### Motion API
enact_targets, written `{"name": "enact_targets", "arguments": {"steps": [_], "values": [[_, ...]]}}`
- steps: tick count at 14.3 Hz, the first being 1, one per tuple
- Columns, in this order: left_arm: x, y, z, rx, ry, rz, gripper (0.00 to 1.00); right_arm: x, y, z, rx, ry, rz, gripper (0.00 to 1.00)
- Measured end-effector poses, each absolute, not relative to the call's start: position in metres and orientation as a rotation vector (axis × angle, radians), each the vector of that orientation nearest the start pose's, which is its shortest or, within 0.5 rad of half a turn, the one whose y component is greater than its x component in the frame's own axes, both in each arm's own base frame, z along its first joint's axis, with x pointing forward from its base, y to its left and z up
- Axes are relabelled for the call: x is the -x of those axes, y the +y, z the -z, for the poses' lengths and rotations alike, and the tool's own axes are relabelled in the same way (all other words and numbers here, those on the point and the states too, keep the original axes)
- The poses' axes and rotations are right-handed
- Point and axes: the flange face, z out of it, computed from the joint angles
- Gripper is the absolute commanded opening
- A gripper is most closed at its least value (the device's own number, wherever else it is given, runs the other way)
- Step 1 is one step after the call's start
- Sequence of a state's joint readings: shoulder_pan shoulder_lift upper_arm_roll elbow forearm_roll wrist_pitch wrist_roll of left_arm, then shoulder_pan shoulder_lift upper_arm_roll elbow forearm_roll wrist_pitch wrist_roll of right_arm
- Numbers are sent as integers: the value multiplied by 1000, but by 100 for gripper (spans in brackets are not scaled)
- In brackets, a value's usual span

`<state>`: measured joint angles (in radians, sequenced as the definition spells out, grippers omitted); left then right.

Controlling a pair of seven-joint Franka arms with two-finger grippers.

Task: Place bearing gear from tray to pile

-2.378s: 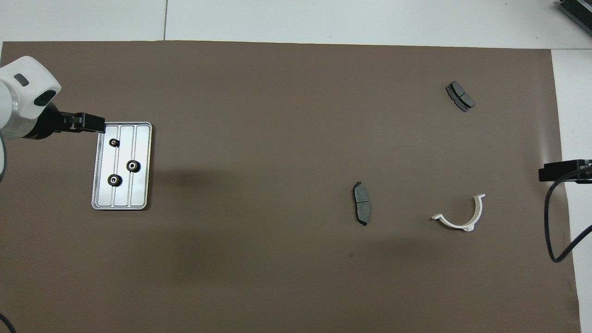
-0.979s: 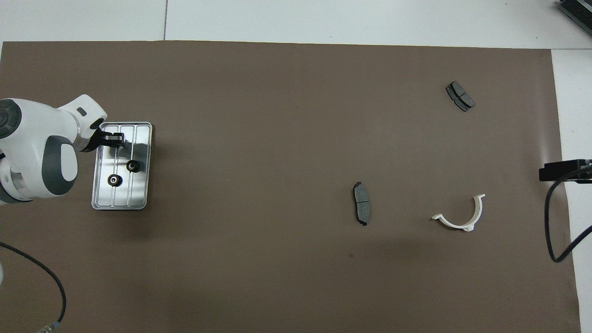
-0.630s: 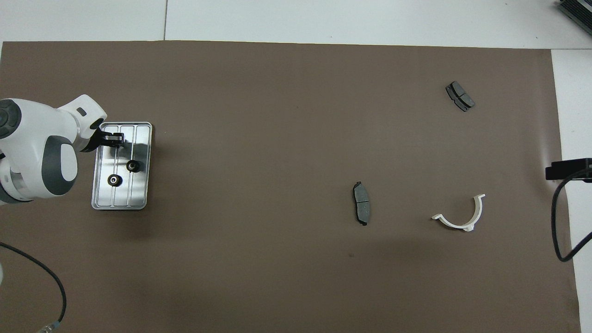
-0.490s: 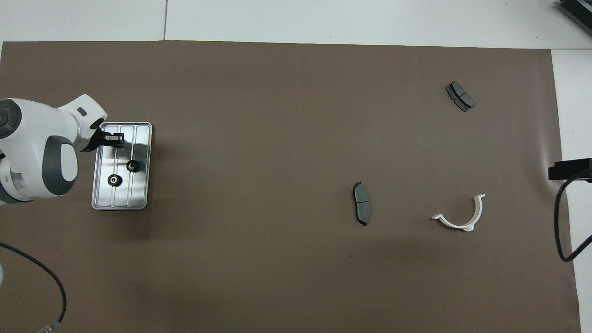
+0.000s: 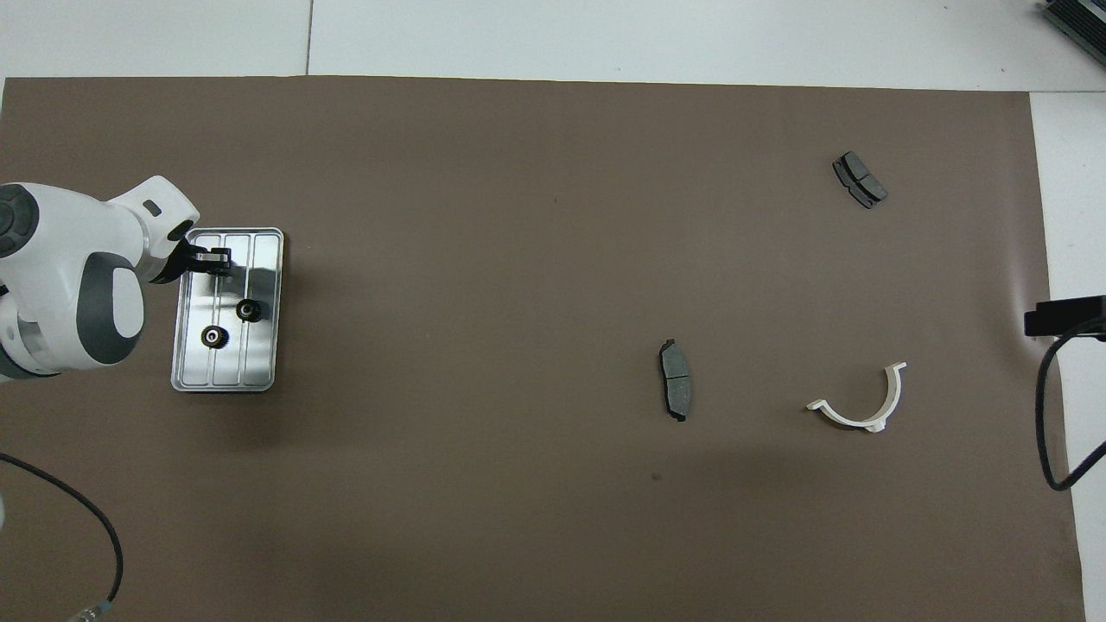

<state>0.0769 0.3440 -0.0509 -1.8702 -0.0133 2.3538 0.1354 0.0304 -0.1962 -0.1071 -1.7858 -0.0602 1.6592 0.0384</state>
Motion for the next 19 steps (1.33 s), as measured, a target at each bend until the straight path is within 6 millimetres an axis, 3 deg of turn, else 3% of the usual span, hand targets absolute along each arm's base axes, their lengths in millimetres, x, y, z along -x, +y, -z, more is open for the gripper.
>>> {"name": "enact_targets", "arguments": {"steps": [3, 5, 7, 10, 13, 15, 19], "values": [[-645, -32, -384, 3147, 206, 278, 0, -498, -50, -633, 3168, 252, 114, 100], [-639, -92, -393, 3169, 161, 292, 0, -501, -49, -636, 3167, 252, 150, 100], [-626, -161, -394, 3196, 97, 288, 0, -501, -48, -636, 3166, 249, 158, 100], [-591, -269, -392, 3242, -26, 287, 0, -502, -48, -634, 3171, 210, 154, 100], [-561, -359, -362, 3290, -113, 301, 0, -508, -47, -629, 3172, 185, 162, 100], [-561, -393, -342, 3313, -133, 318, 0, -514, -47, -618, 3175, 183, 140, 100], [-572, -404, -319, 3331, -135, 373, 0, -522, -46, -606, 3174, 223, 114, 100]]}}
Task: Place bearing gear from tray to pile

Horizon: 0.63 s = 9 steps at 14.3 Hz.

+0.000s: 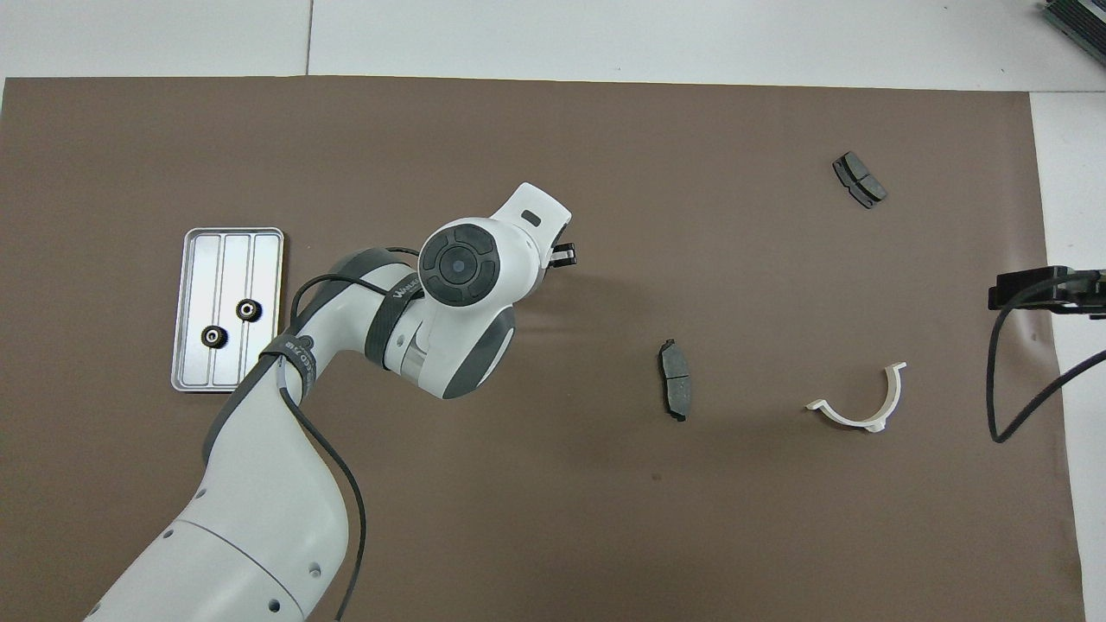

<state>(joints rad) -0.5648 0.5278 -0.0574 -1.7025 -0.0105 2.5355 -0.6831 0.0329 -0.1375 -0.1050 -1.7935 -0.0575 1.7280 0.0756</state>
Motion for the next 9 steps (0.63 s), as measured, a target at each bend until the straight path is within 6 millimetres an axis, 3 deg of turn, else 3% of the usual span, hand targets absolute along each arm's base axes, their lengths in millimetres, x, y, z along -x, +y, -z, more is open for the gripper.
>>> {"name": "enact_targets", "arguments": {"steps": [2, 3, 4, 9], "values": [[-563, -418, -296, 3319, -92, 333, 4, -522, -46, -606, 3170, 261, 115, 100], [-563, -421, -296, 3316, -83, 343, 41, -522, -46, -606, 3169, 264, 116, 100], [-563, -423, -297, 3315, -79, 340, 99, -522, -46, -606, 3165, 264, 114, 100], [-578, -418, -319, 3291, -105, 310, 100, -523, -32, -599, 3105, 246, 104, 100]]}}
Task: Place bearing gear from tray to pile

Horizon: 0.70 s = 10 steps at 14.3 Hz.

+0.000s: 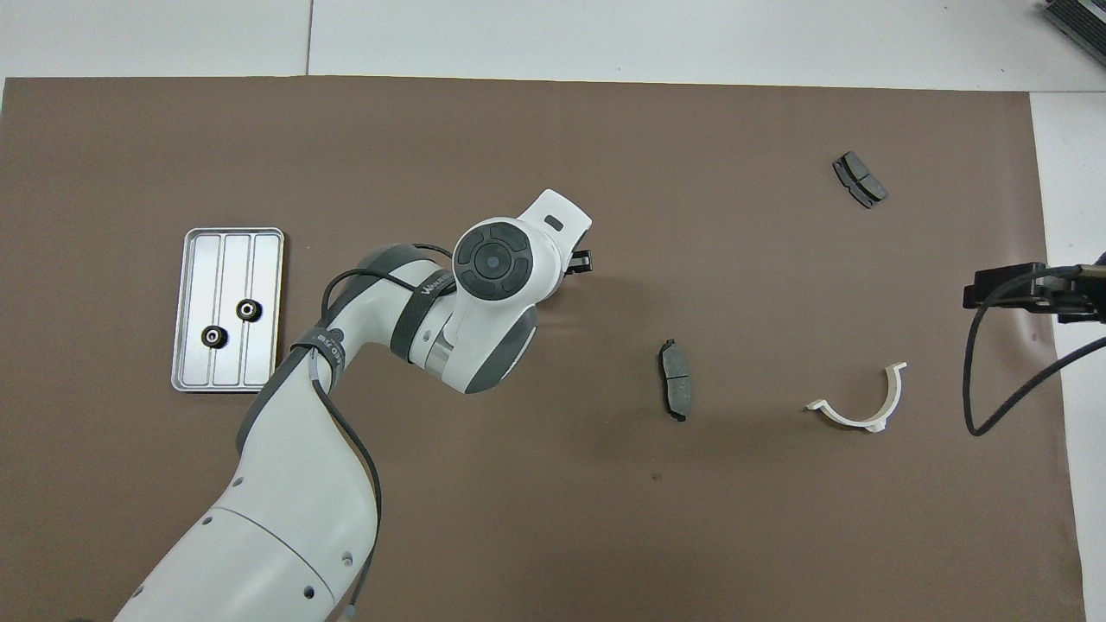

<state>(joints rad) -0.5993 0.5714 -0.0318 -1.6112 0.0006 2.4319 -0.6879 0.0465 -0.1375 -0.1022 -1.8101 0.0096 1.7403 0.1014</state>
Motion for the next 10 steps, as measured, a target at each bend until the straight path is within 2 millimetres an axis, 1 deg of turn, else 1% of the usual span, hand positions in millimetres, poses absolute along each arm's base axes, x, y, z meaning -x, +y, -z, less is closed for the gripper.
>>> {"name": "enact_targets", "arguments": {"steps": [1, 2, 3, 4, 6, 7, 8, 9, 10], "values": [[-583, -412, -332, 3281, -125, 295, 100, -523, -29, -599, 3105, 239, 105, 100], [-588, -400, -347, 3268, -152, 279, 100, -523, -28, -599, 3106, 235, 106, 100], [-594, -383, -367, 3253, -192, 259, 100, -524, -28, -599, 3106, 234, 107, 100], [-601, -359, -387, 3237, -241, 239, 100, -524, -28, -599, 3106, 233, 108, 100], [-617, -295, -425, 3203, -297, 203, 100, -526, -27, -599, 3106, 220, 131, 100], [-624, -261, -440, 3190, -291, 186, 100, -530, -21, -597, 3110, 194, 148, 100], [-630, -228, -450, 3180, -269, 168, 100, -536, -9, -592, 3122, 156, 158, 100], [-636, -193, -456, 3173, -229, 149, 100, -543, 8, -587, 3140, 108, 163, 100], [-641, -160, -455, 3167, -175, 130, 100, -553, 27, -583, 3152, 85, 161, 100]]}}
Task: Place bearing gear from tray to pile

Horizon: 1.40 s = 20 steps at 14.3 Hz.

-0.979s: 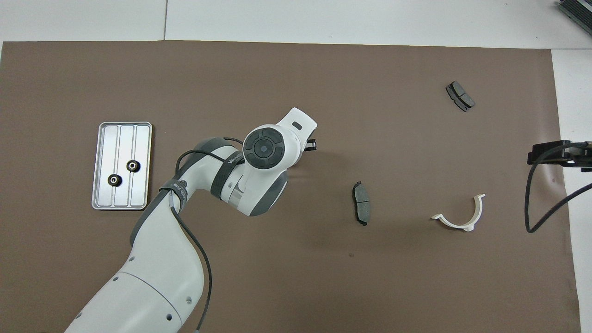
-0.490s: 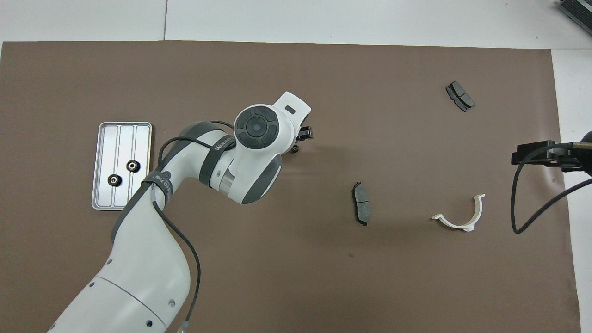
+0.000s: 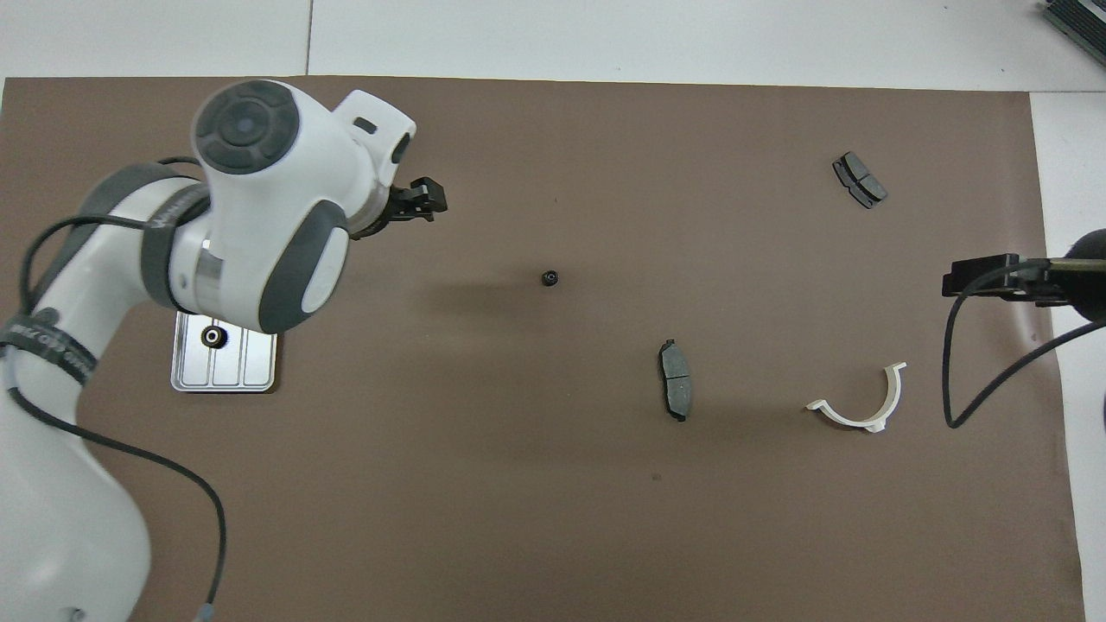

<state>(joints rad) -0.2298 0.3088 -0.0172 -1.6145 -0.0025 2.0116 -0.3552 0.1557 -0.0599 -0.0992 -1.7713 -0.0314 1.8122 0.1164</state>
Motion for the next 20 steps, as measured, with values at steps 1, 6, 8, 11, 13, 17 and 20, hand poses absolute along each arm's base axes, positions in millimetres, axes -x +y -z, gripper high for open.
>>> {"name": "enact_targets", "arguments": {"steps": [1, 6, 8, 11, 13, 17, 20], "values": [[-644, -129, -448, 3163, -119, 110, 100, -566, 49, -581, 3164, 85, 162, 100], [-633, -21, -383, 3151, 85, 164, 100, -652, 143, -551, 3208, 157, 141, 100], [-618, -11, -360, 3147, 143, 142, 100, -679, 181, -525, 3214, 156, 156, 100], [-602, -9, -340, 3145, 189, 105, 67, -703, 252, -478, 3176, 120, 286, 100], [-592, -9, -329, 3147, 198, 73, 55, -703, 308, -446, 3134, 96, 366, 100], [-585, -10, -318, 3146, 209, 69, 51, -683, 388, -400, 3079, 95, 419, 100], [-580, -12, -309, 3145, 214, 87, 51, -684, 397, -378, 3049, 118, 432, 100]]}}
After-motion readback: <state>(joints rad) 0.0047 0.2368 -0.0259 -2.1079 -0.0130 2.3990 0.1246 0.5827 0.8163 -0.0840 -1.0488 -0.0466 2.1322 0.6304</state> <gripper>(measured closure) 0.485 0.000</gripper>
